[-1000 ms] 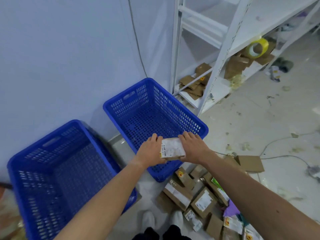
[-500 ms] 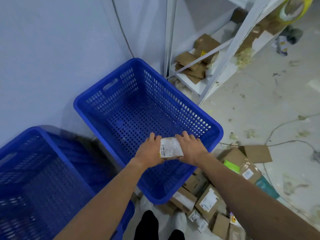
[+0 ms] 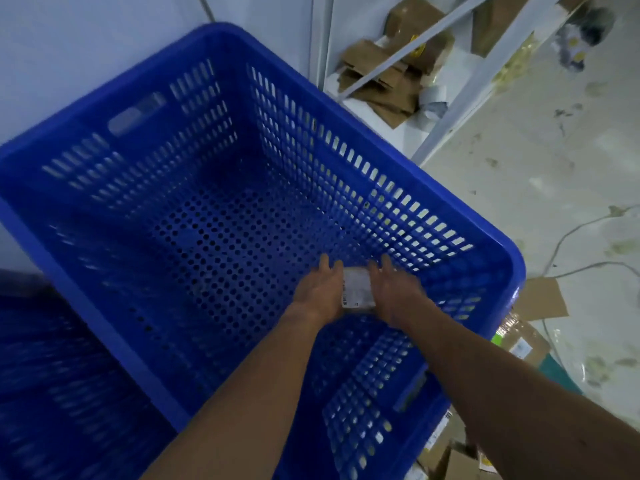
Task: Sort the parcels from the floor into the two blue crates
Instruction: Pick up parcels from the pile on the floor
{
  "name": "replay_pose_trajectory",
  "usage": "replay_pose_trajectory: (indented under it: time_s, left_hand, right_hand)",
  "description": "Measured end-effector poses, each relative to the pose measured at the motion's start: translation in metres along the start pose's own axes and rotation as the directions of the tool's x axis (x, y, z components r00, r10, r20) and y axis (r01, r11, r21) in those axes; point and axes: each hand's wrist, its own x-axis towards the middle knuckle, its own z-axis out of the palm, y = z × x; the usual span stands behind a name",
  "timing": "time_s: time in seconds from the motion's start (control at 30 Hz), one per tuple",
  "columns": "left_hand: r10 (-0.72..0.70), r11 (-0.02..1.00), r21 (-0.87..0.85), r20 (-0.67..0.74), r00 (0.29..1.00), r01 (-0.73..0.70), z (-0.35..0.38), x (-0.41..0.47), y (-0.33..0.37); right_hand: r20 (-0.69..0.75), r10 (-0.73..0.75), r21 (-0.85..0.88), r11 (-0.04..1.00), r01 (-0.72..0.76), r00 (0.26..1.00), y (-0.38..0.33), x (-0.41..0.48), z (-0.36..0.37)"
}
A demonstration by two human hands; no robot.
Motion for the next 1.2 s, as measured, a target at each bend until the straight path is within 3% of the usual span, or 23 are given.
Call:
replay_pose_trajectory:
  time_s: [0.23, 0.5, 0.87, 1.1, 1.2]
  left_hand:
    - [-0.013, 1.0, -0.028, -0.04, 0.999, 0.012, 0.056, 0.025, -0.004]
    - [-0.184, 0.963, -0.195, 0.022, 0.983, 0.185, 0.104, 0.009, 0.01]
    - [-0.251, 0.909, -0.306, 0.138, 0.958, 0.283, 0.091, -0.012, 0.019]
    - [-0.201, 0.84, -0.463, 0.217, 0.955, 0.282, 0.101, 0.004, 0.031]
    - [-0.161, 0.876, -0.408, 0.252, 0.954, 0.256, 0.113, 0.007, 0.031]
  right_hand:
    - [0.107, -0.009, -0.081, 0.997, 0.017, 0.994, -0.003, 0.041, 0.02]
    - [0.126, -0.133, -0.21, 0.965, 0.157, 0.983, -0.006, 0.045, 0.03]
    - [0.129, -0.237, -0.326, 0.907, 0.267, 0.963, -0.01, 0.035, 0.029]
    - [0.161, -0.12, -0.373, 0.911, 0.173, 0.98, 0.002, 0.044, 0.021]
    - [0.223, -0.06, -0.38, 0.914, 0.144, 0.973, 0.003, 0.046, 0.025]
